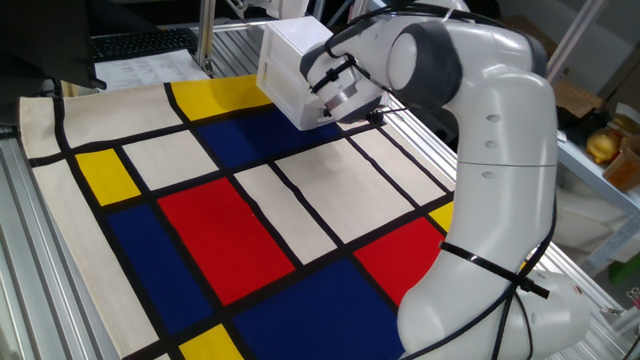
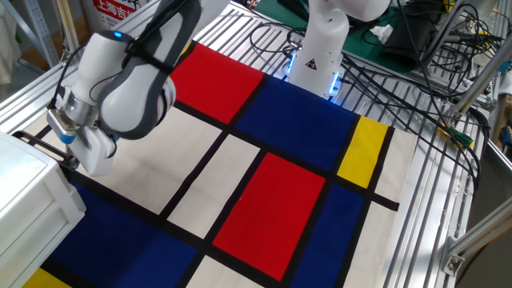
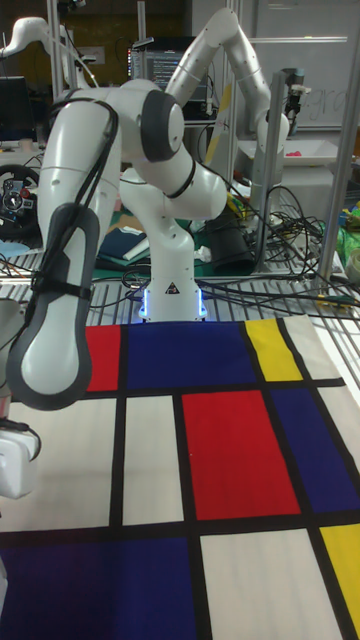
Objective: Use the gripper to push and close the drawer
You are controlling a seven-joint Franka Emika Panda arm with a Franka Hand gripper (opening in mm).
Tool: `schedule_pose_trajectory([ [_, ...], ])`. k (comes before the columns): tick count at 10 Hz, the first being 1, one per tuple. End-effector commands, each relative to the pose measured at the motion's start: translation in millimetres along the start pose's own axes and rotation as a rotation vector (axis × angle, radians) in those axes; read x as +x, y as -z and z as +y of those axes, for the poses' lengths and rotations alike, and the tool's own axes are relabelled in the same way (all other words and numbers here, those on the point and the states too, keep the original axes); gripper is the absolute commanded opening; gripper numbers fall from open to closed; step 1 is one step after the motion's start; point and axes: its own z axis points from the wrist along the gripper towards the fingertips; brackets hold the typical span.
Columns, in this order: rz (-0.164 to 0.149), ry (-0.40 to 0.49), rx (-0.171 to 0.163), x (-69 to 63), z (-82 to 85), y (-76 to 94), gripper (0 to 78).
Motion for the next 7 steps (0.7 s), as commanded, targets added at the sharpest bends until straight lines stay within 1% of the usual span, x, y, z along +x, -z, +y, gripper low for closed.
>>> schedule_pose_trajectory([
  [1,-0.035,0.005,0.002,-8.2,2.7,-18.5,0.0],
  [3,-0.033,0.014,0.005,-8.4,2.6,-18.3,0.0],
  [4,-0.007,0.03,0.019,-9.2,2.5,-16.8,0.0],
  [5,0.053,0.032,0.024,-11.9,2.1,-11.3,0.0],
  [7,0.176,0.053,0.036,-19.9,-0.4,6.6,0.0],
])
